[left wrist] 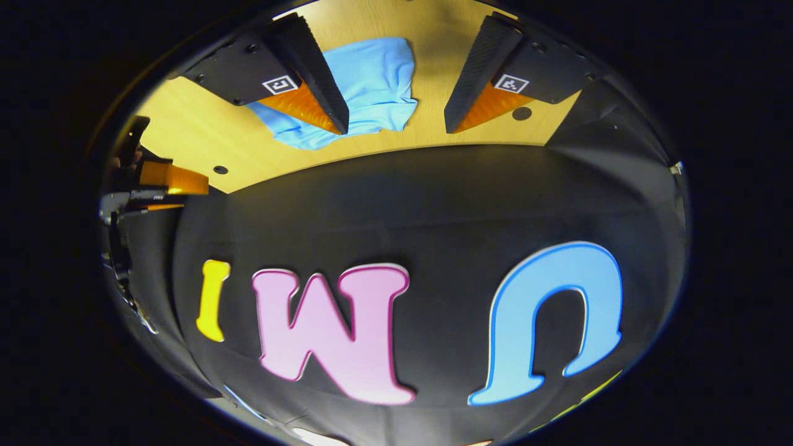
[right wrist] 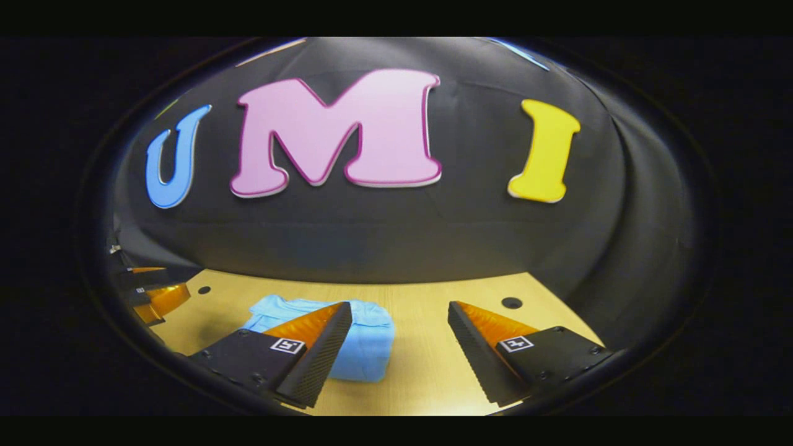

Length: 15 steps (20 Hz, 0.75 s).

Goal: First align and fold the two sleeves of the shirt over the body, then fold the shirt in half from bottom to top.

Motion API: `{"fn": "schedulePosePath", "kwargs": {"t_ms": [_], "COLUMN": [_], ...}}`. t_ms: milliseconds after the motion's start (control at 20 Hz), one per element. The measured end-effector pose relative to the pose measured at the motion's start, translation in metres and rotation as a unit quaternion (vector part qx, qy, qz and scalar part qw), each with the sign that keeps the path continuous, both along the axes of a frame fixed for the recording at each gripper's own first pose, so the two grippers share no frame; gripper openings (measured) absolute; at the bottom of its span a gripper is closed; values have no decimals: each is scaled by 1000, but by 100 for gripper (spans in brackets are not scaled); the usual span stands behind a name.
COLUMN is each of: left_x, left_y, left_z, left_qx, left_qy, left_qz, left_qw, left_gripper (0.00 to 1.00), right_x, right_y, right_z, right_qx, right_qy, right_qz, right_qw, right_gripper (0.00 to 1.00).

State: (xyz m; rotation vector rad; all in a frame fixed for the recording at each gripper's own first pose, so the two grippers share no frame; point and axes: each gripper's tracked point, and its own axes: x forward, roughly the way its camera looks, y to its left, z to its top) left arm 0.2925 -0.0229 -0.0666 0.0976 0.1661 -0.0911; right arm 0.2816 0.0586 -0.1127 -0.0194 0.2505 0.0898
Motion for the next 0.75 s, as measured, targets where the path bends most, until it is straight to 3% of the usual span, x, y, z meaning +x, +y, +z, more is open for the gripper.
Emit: {"fn": "schedulePosePath", "kwargs": {"t_ms": [200, 300, 550, 650, 750], "left_x": [-86, -141, -262, -297, -325], "left_y": [-22, -29, -48, -46, -39], "left_z": [34, 42, 39, 28, 10], "left_qx": [-5, 1, -54, -71, -83], "left_qy": [-45, -68, -69, -71, -62], "left_qz": [-39, -48, -52, -47, -29], "left_qw": [998, 997, 995, 994, 994], "left_gripper": [99, 99, 99, 99, 99], "right_x": [-73, -134, -238, -267, -295], "right_y": [-11, -21, -15, -18, -12], "right_z": [60, 77, 76, 69, 51], "right_qx": [-13, -24, -35, -59, -47], "right_qy": [-47, -66, -92, -107, -91], "right_qz": [-9, -14, 6, 10, 13], "right_qw": [999, 997, 995, 992, 995], "right_gripper": [97, 97, 98, 94, 98]}}
